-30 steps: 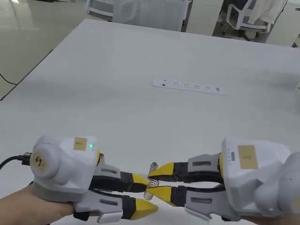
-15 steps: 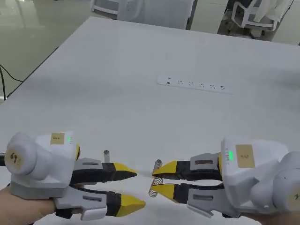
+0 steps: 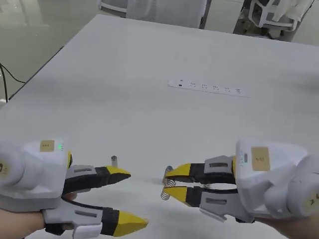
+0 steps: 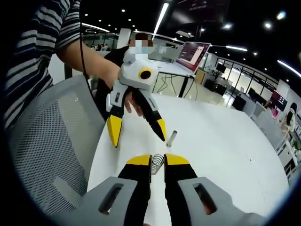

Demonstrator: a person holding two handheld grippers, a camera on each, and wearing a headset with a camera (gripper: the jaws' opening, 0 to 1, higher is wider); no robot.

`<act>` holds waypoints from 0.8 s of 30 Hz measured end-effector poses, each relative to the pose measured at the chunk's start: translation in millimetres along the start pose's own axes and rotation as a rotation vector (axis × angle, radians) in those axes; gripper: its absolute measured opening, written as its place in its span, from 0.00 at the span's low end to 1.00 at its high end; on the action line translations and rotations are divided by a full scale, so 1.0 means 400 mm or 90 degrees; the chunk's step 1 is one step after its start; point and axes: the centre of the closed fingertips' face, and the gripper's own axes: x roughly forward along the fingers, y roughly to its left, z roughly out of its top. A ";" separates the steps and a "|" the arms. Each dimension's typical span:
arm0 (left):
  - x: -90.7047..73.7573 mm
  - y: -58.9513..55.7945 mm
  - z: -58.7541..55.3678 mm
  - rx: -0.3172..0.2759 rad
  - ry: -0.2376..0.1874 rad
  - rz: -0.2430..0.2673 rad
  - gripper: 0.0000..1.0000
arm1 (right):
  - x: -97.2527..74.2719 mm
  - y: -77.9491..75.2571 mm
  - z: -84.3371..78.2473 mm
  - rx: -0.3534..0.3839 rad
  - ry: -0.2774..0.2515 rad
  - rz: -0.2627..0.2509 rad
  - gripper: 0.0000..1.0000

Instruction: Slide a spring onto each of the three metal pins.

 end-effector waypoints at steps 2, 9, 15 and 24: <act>-0.014 0.007 -0.003 -0.004 -0.003 0.009 0.68 | 0.001 -0.003 0.001 -0.003 0.000 -0.001 0.07; -0.069 0.039 -0.025 -0.006 0.000 0.045 0.86 | 0.017 -0.005 0.010 -0.001 -0.003 -0.001 0.07; -0.102 0.066 -0.024 -0.002 -0.007 0.071 0.98 | 0.033 -0.005 0.016 -0.003 -0.004 -0.001 0.07; -0.120 0.095 -0.017 0.006 -0.016 0.107 0.98 | 0.065 -0.029 0.047 -0.009 -0.010 -0.004 0.07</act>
